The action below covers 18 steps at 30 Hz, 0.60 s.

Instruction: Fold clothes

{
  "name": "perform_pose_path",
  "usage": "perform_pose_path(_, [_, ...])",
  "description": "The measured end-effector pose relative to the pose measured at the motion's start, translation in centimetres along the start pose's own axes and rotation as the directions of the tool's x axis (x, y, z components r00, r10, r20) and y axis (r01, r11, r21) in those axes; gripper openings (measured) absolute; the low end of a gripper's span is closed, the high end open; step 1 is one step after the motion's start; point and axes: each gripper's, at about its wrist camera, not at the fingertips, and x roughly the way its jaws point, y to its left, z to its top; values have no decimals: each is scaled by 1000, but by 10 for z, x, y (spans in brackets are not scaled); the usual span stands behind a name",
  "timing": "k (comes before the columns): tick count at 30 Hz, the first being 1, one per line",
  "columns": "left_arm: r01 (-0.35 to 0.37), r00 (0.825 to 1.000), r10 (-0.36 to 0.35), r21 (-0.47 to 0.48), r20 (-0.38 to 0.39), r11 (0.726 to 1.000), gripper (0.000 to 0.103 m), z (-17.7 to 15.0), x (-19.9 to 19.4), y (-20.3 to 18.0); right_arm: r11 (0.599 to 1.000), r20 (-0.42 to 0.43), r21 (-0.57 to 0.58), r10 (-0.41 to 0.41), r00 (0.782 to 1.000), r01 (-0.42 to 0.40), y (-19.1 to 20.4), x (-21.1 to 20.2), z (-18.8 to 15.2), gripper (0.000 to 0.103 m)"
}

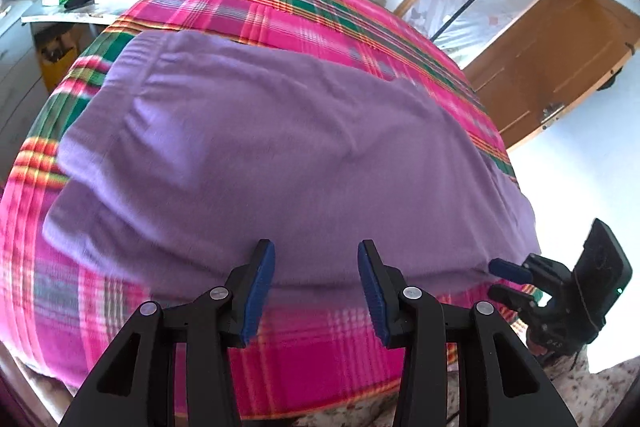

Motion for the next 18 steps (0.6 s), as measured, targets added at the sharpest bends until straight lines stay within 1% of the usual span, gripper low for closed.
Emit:
perform_pose_path(3, [-10, 1000, 10, -5, 9, 1000, 45, -7, -7, 3, 1000, -16, -16, 4, 1000, -4, 11, 10, -2, 27])
perform_pose_path(8, [-14, 1000, 15, -21, 24, 1000, 45, -17, -15, 6, 998, -3, -51, -34, 999, 34, 22, 23, 7, 27])
perform_pose_path(10, [-7, 999, 8, -28, 35, 1000, 45, -17, -16, 7, 999, 25, -18, -50, 998, 50, 17, 25, 12, 27])
perform_pose_path(12, [9, 999, -8, -31, 41, 999, 45, -15, -12, 4, 998, 31, 35, -53, 998, 52, 9, 26, 17, 27])
perform_pose_path(14, [22, 999, -21, -26, 36, 999, 45, -13, -8, 0, 994, 33, 70, -82, 996, 79, 3, 28, 21, 27])
perform_pose_path(16, [27, 999, -27, -2, 30, 1000, 45, -12, -4, -6, 990, 35, 100, -107, 994, 103, -1, 30, 24, 27])
perform_pose_path(18, [5, 1000, -6, 57, 21, 998, 45, -14, -2, -16, 987, 31, 137, -92, 995, 87, -5, 31, 25, 27])
